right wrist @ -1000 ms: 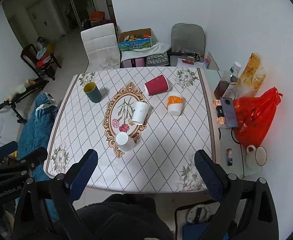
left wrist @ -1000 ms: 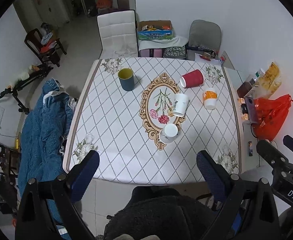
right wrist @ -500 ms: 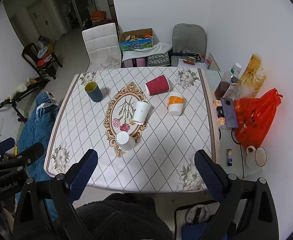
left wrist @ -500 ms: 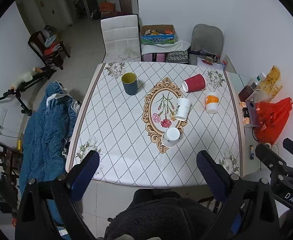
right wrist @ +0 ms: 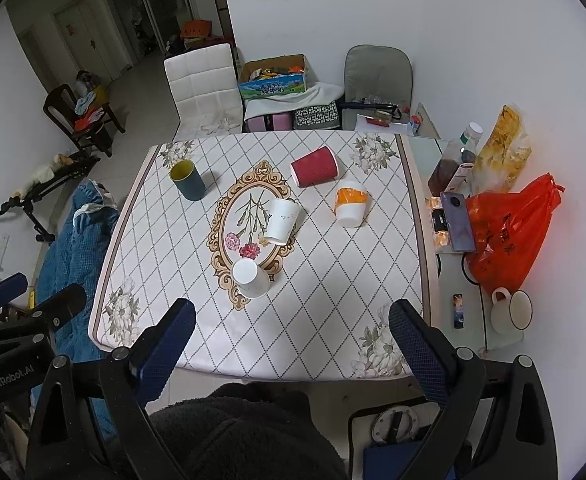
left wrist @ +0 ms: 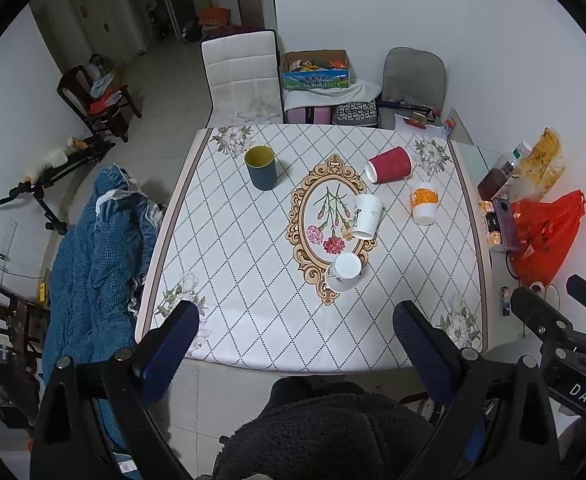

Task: Flip cup upside down

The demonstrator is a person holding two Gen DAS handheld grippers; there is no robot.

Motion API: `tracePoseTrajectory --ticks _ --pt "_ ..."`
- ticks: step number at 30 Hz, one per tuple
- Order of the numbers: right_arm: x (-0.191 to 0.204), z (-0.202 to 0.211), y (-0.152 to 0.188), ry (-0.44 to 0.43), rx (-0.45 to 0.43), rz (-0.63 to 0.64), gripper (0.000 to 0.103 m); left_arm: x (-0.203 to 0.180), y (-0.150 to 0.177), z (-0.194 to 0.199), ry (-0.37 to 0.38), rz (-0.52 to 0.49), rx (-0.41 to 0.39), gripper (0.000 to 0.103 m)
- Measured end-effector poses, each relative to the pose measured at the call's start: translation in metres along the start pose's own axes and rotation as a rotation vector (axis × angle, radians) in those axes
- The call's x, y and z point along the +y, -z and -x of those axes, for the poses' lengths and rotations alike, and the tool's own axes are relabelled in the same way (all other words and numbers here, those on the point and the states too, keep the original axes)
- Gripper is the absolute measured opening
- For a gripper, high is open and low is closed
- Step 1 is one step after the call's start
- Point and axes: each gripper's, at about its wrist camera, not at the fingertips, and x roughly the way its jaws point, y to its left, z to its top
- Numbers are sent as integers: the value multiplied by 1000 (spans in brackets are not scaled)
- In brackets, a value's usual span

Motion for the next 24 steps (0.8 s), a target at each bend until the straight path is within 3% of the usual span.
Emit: tracePoseTrajectory --ticks 24 --pt "-5 13 18 1 -11 -16 99 4 7 13 -3 -15 -13 99"
